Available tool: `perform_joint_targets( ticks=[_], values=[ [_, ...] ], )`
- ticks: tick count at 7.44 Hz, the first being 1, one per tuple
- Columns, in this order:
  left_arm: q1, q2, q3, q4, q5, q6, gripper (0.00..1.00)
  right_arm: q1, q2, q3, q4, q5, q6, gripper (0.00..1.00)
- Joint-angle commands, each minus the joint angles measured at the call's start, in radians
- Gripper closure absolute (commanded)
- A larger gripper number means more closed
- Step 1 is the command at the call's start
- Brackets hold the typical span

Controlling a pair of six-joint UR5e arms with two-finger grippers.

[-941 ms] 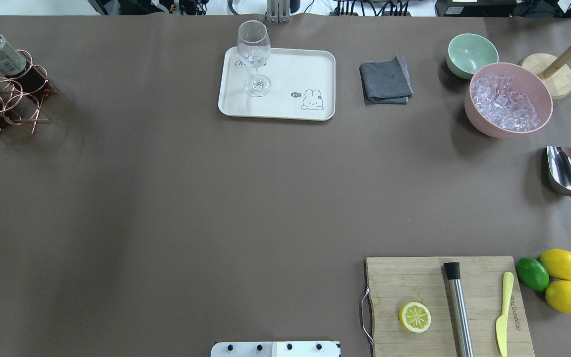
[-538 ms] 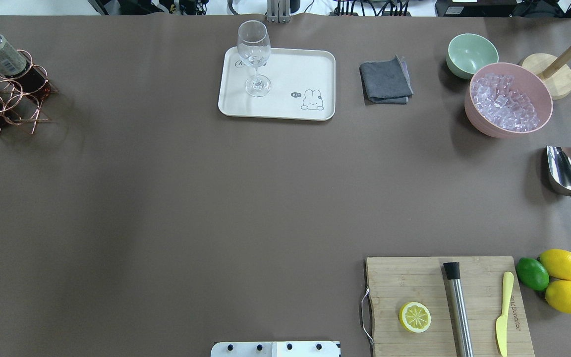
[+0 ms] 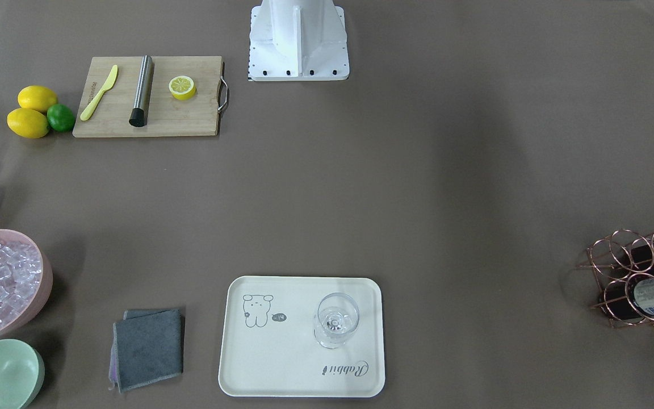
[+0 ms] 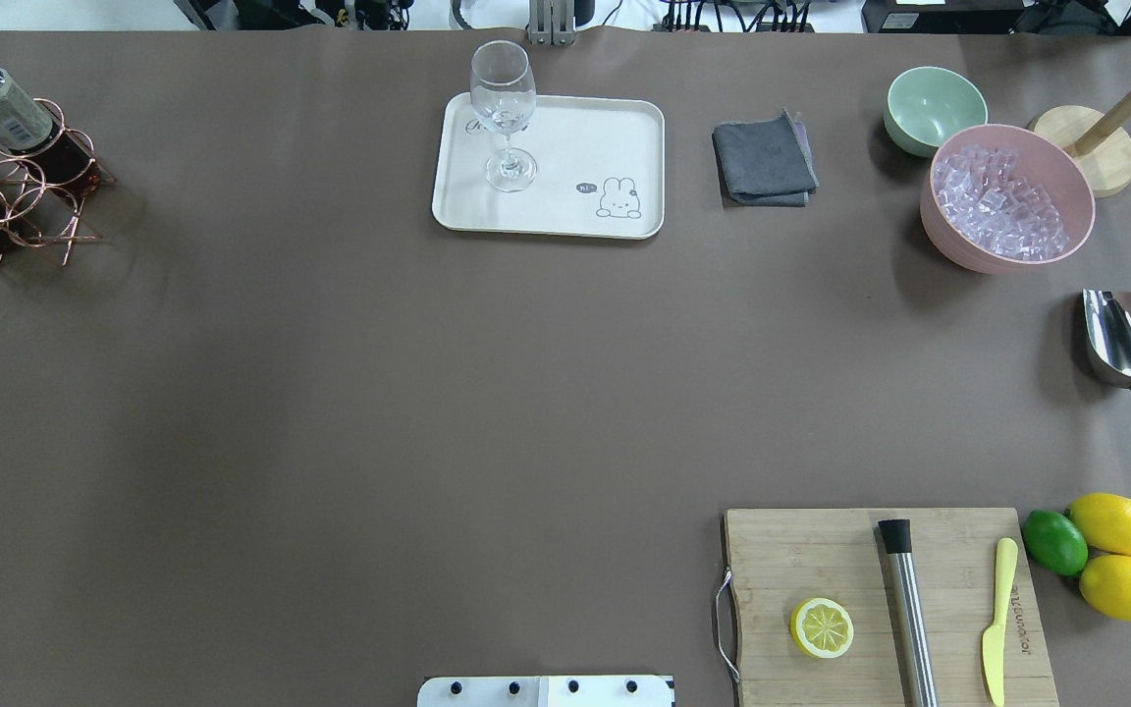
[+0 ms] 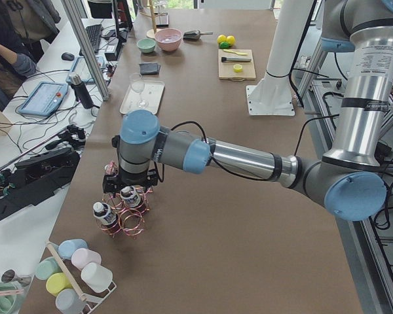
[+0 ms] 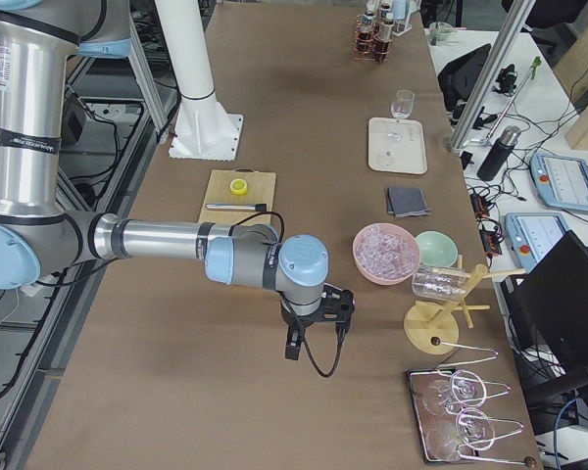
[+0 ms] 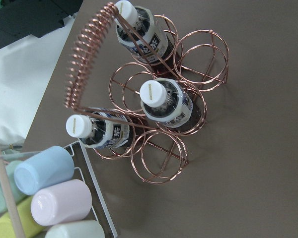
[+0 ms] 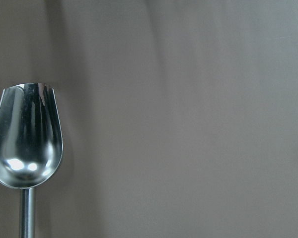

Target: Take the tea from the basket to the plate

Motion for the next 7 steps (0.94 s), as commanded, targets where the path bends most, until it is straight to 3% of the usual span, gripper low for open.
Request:
perform_joint_targets(
  ticks=[1,5,7],
  values=[
    [0.008,-0.266,0.121,0.277,-0.001,0.193,0.03,0.001,0.003,0.006,0.0,0.003,0.001,0.0],
    [0.057,-0.29,0.169,0.285,-0.001,0.333,0.02,0.005,-0.002,-0.005,0.0,0.001,-0.002,0.0],
    [0.088,-0.295,0.252,0.189,0.0,0.341,0.02,0.007,-0.001,0.005,0.0,0.003,-0.005,0.0]
  ],
)
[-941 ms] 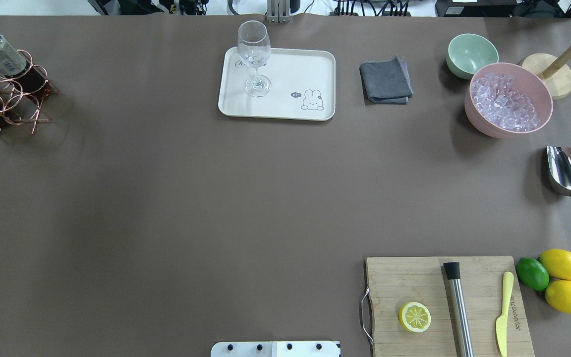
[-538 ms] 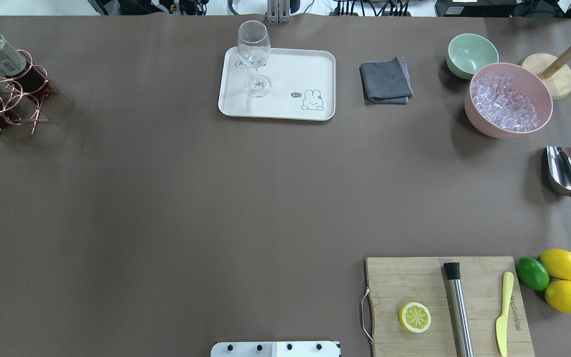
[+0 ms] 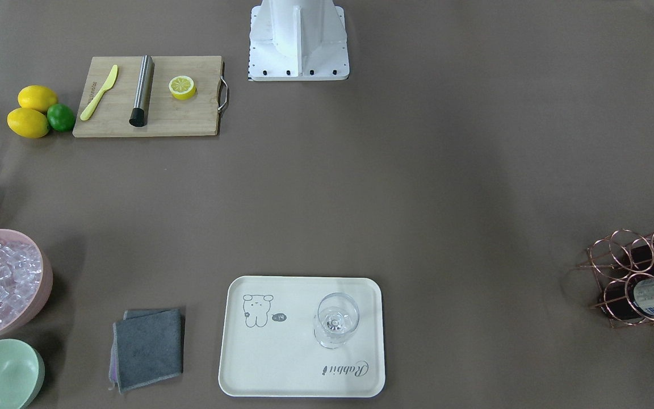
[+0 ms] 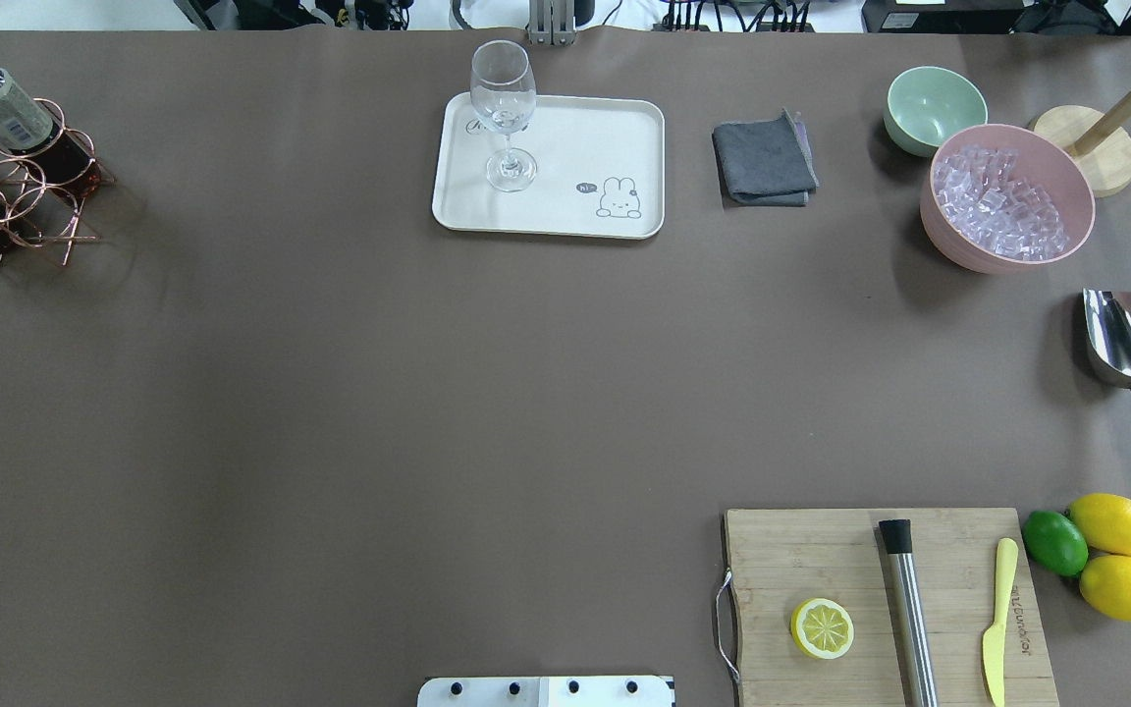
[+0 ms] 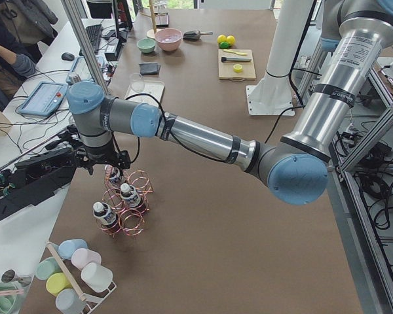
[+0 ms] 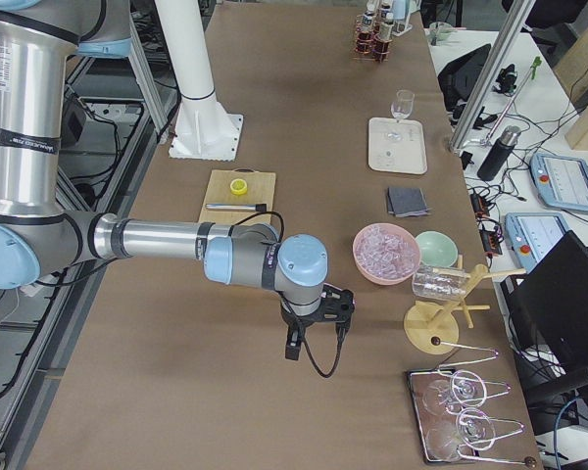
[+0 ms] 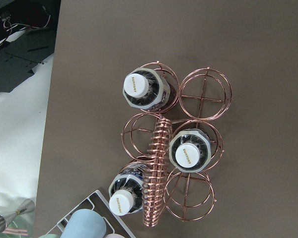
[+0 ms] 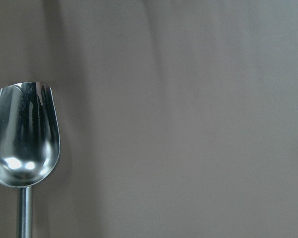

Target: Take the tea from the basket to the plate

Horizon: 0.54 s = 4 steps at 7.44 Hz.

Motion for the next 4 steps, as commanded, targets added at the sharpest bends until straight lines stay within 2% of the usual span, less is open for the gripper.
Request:
perform_joint_targets(
  ticks=[1,4],
  values=[
    [0.038,-0.03,0.102,-0.066,0.001,0.013,0.02,-0.001,0.002,0.001,0.0,-0.001,0.005,0.0],
    [0.067,-0.038,0.117,-0.067,-0.001,0.008,0.02,-0.001,0.002,0.004,0.0,0.001,0.005,0.0]
  ],
)
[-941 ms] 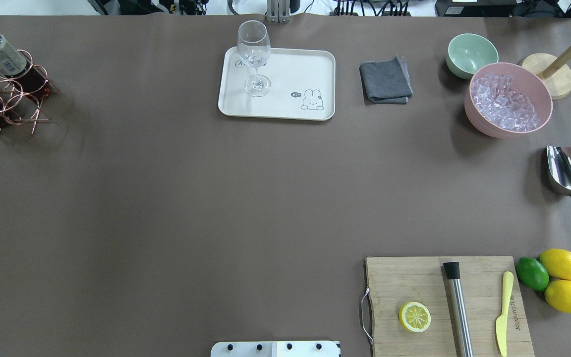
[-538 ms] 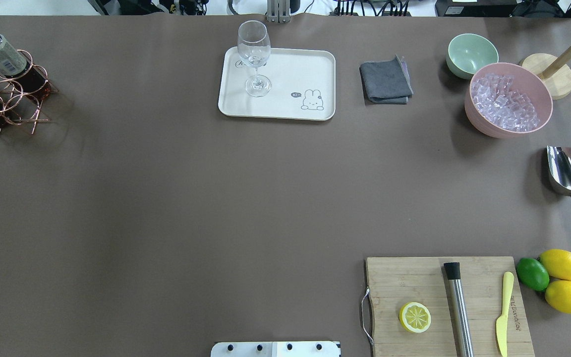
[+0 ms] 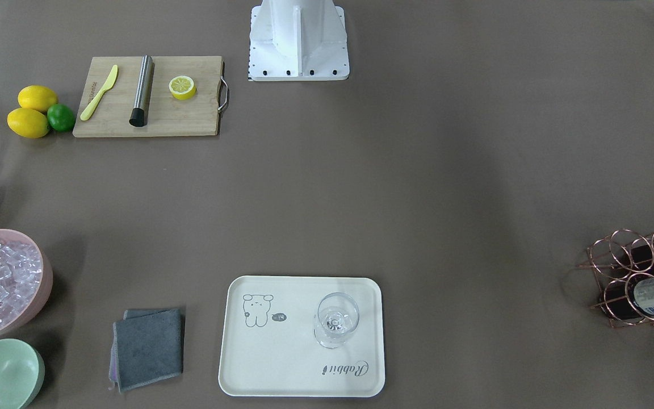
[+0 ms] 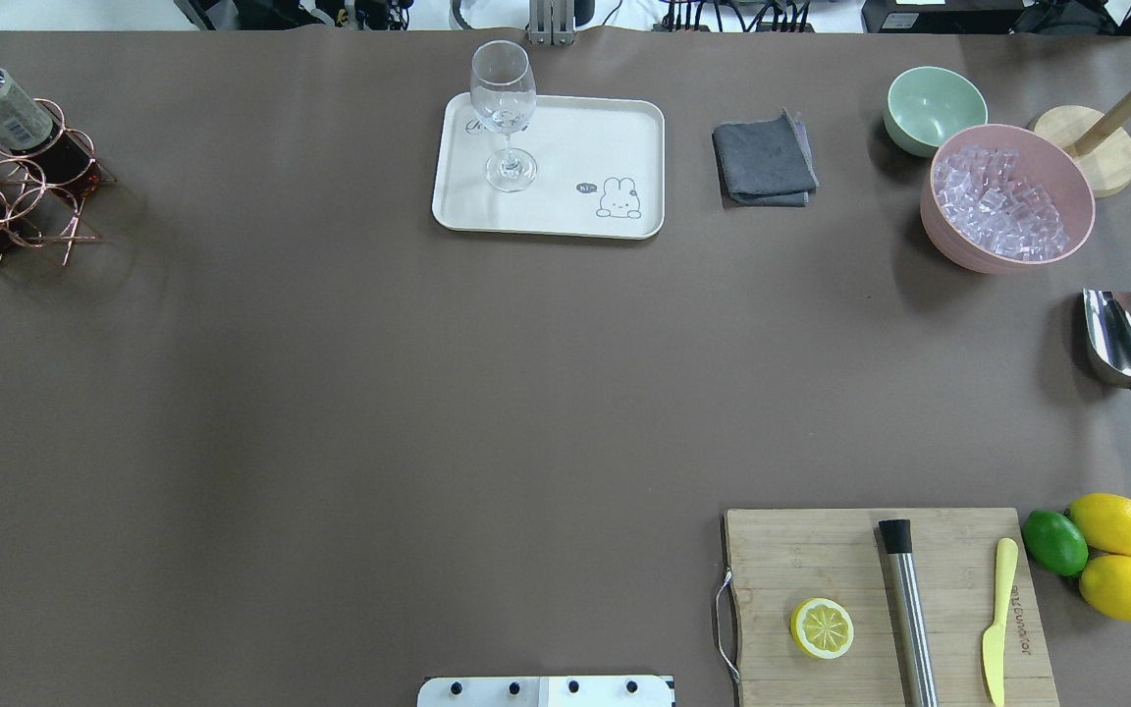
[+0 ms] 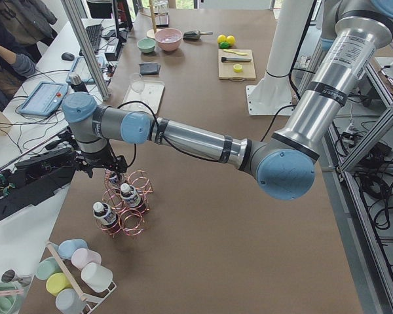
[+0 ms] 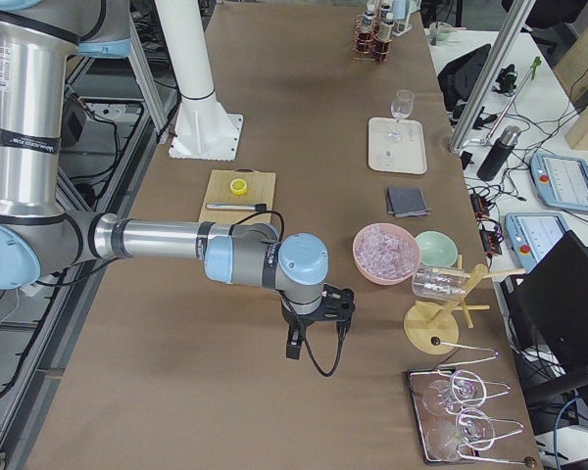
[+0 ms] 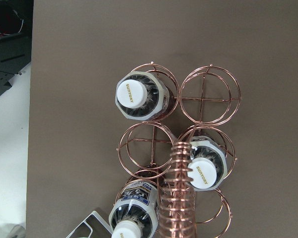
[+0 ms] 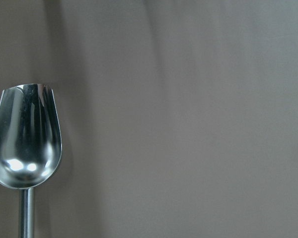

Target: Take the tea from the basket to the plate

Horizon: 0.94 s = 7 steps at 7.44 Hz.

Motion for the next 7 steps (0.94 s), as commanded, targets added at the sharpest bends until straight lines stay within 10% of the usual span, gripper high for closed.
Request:
perform_joint_targets(
  ticks=[1,4,6,7],
  values=[
    [0.013,-0.002,0.006,-0.001,-0.001,-0.007,0.02,0.0,0.0,0.0,0.001,0.0,0.0,0.0],
    [0.034,0.008,0.004,-0.003,-0.002,-0.006,0.1,0.001,0.002,0.003,0.0,0.0,-0.007,0.0],
    [0.042,0.011,-0.014,-0.001,-0.002,-0.01,0.92,0.001,0.006,0.005,0.0,0.002,-0.006,0.0],
    [0.044,0.038,-0.044,-0.003,-0.001,-0.006,1.0,0.0,0.012,0.006,0.001,0.005,-0.003,0.0]
  ],
)
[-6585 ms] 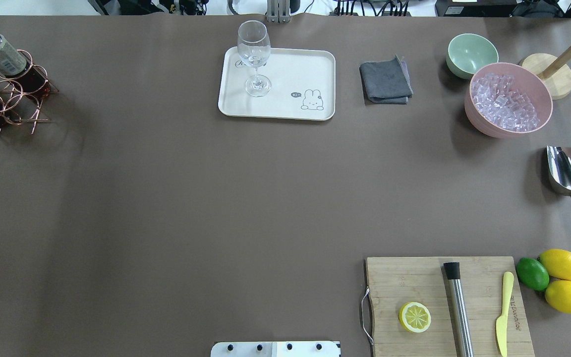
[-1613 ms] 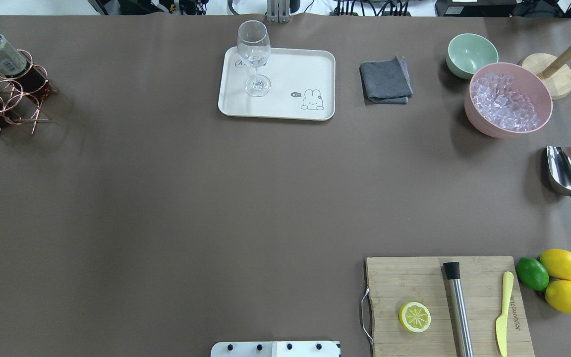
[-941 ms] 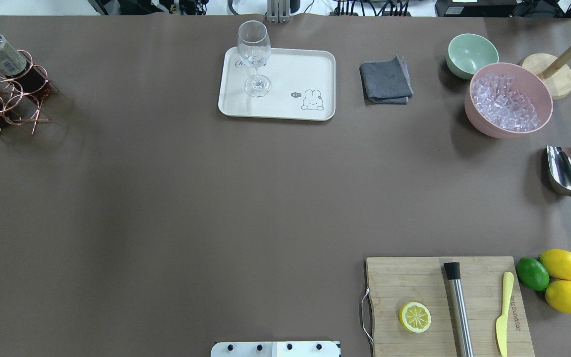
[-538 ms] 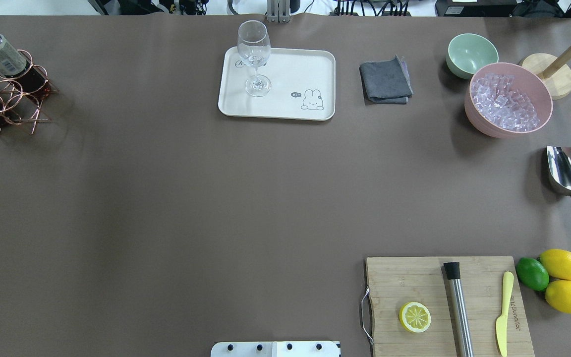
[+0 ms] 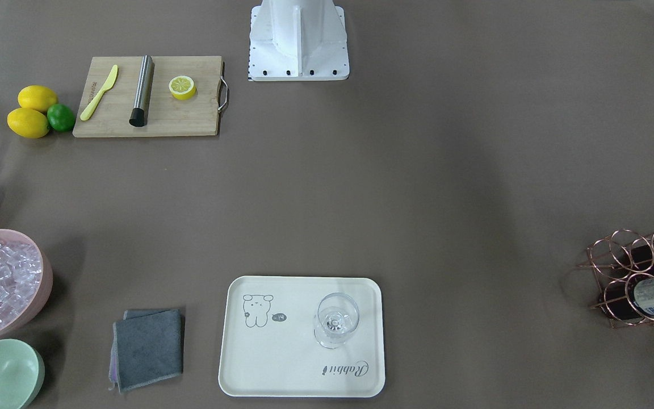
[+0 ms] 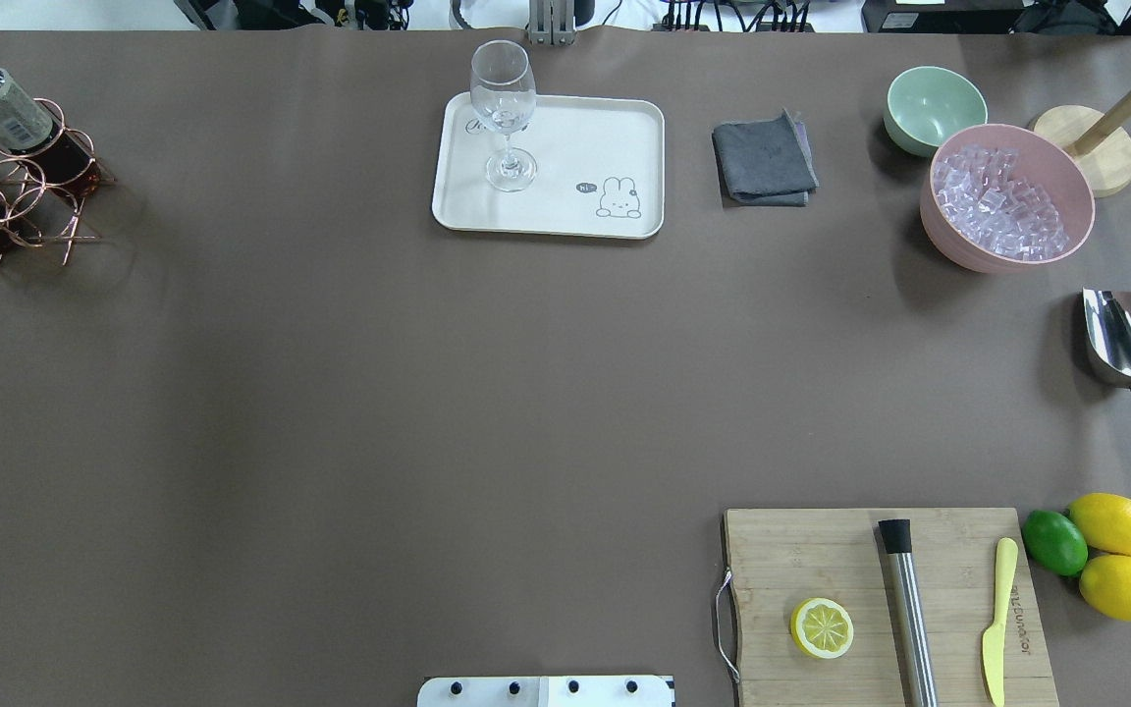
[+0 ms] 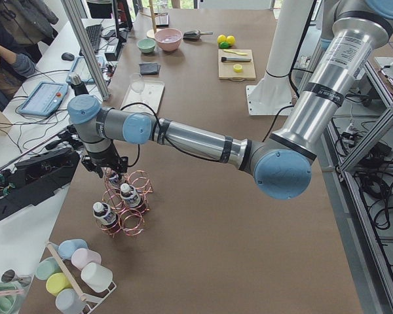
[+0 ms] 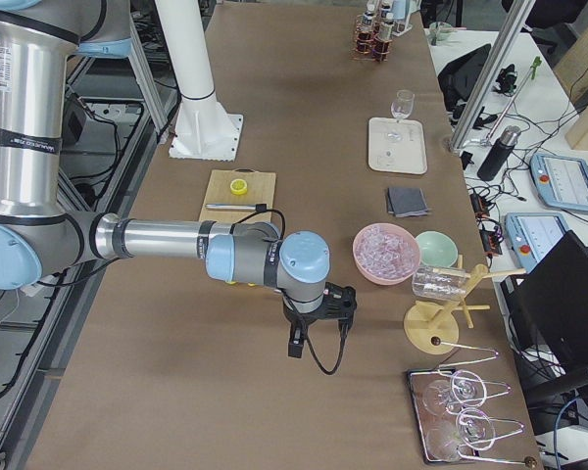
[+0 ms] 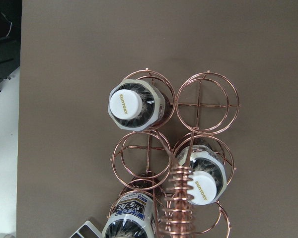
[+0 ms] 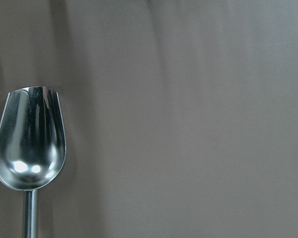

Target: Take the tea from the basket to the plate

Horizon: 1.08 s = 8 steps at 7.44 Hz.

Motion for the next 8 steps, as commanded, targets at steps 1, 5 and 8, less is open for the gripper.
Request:
perform_joint_targets(
  ticks=[1,5,8],
  values=[
    [0.005,0.027,-0.05,-0.009,0.003,0.004,1.0,0.0,0.007,0.007,0.001,0.022,0.003,0.0],
    [0.005,0.035,-0.061,-0.029,0.012,0.004,1.0,0.0,0.01,0.017,0.0,0.025,0.002,0.0],
    [0.0,0.034,-0.143,-0.006,0.021,-0.005,1.0,-0.001,0.01,0.023,-0.002,0.022,0.005,0.0]
  ],
)
